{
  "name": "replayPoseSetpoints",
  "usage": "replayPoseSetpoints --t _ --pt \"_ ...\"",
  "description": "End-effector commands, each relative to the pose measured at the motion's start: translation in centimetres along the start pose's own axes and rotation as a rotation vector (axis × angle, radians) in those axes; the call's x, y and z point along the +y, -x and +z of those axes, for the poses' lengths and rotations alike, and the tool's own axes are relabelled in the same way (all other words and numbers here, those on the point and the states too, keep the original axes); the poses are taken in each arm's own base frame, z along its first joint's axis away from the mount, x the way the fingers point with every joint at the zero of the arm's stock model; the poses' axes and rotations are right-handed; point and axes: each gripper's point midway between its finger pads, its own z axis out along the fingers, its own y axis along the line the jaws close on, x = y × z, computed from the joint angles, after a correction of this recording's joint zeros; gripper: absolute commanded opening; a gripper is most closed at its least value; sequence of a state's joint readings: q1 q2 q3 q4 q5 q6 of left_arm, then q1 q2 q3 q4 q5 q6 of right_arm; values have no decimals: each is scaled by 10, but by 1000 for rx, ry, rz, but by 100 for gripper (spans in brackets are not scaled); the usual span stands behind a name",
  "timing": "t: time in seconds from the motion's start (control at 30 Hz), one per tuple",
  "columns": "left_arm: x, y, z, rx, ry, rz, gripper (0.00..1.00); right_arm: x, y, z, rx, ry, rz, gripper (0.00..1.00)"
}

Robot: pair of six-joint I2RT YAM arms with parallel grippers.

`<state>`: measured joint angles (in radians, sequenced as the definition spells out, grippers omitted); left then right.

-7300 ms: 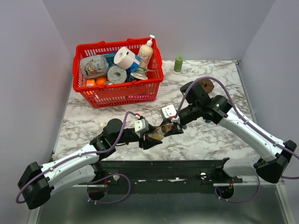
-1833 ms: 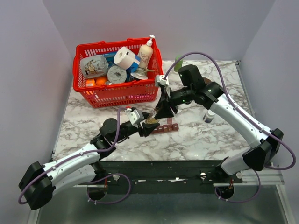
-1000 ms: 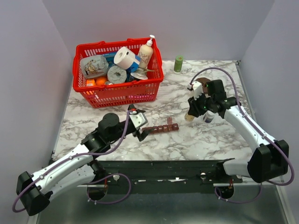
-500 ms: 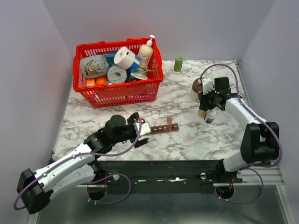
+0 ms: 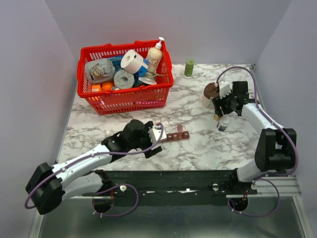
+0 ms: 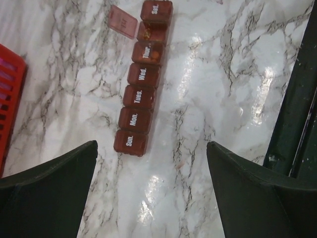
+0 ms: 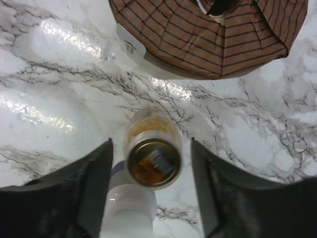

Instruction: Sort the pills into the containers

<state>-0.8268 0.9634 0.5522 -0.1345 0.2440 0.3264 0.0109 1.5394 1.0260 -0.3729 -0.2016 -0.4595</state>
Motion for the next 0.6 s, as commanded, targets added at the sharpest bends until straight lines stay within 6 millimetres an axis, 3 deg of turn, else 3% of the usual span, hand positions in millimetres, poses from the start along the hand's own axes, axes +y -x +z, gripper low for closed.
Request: replayPoseSetpoints --t 0.0,0.03,0.13,0.23,0.27,0.37,0.47,0.57 --pt "-11 -6 13 71 -109 29 98 -3 21 -18 -92 -12 -48 80" --pt "-14 -9 14 88 -134 44 97 -4 27 -28 -111 -18 -63 89" --pt "-16 -15 21 108 -160 148 97 0 43 -50 -155 -3 -106 99" --pt "-14 -16 28 112 -184 233 97 39 55 -69 -228 210 -174 100" --pt "-14 -18 34 125 -202 246 96 67 65 -81 -310 360 -189 100" --pt "-11 -22 48 152 -239 307 96 113 76 -100 -398 597 -135 100" --pt "-2 -30 64 215 -249 347 94 142 83 -99 -374 713 -39 99" --pt "7 -39 80 263 -255 340 91 160 83 -92 -335 791 28 91"
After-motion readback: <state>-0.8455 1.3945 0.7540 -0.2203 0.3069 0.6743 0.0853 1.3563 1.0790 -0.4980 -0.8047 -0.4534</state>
